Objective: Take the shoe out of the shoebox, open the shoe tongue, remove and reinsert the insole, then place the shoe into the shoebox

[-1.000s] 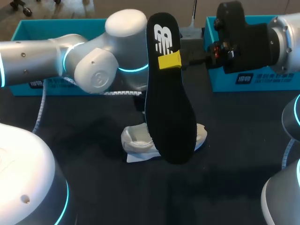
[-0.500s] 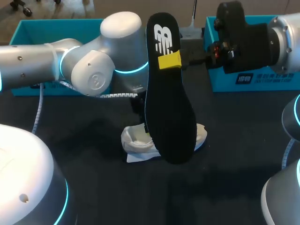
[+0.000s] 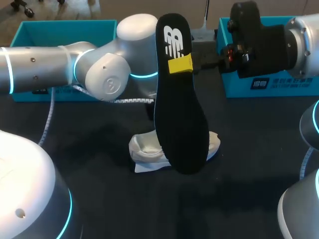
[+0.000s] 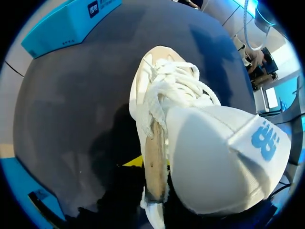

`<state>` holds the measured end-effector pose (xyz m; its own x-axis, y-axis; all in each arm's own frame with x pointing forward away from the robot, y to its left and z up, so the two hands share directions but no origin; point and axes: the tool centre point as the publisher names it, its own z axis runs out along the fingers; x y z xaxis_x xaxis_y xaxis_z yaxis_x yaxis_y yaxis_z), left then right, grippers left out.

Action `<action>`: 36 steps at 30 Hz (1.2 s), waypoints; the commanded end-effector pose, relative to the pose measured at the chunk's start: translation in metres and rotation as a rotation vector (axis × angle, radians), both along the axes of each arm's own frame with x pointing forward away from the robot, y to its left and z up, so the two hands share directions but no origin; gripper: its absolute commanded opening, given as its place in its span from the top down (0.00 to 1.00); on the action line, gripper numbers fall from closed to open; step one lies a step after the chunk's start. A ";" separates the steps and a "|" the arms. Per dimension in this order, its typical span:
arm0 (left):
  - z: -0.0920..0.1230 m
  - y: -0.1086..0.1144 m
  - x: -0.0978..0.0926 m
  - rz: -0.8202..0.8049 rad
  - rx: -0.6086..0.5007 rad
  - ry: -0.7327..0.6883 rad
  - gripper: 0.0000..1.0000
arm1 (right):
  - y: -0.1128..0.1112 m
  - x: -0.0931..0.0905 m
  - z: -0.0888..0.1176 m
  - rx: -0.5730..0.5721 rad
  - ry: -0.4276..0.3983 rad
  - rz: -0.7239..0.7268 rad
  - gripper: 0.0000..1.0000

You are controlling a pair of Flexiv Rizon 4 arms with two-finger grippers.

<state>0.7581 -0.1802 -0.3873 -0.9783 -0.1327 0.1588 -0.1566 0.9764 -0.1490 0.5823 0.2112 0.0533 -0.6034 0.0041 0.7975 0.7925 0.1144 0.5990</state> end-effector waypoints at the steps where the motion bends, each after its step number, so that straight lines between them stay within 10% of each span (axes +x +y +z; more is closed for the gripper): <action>1: -0.001 0.000 -0.001 -0.014 -0.020 0.012 1.00 | 0.004 0.002 0.000 -0.001 0.001 0.001 1.00; 36: 0.057 -0.011 0.006 -0.826 0.039 0.191 1.00 | 0.004 0.002 0.000 -0.001 0.001 0.001 1.00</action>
<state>0.7653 -0.1869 -0.3367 -0.7199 0.6056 0.3390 0.5803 0.7932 -0.1847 0.5823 0.2112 0.0533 -0.6034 0.0041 0.7974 0.7925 0.1144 0.5990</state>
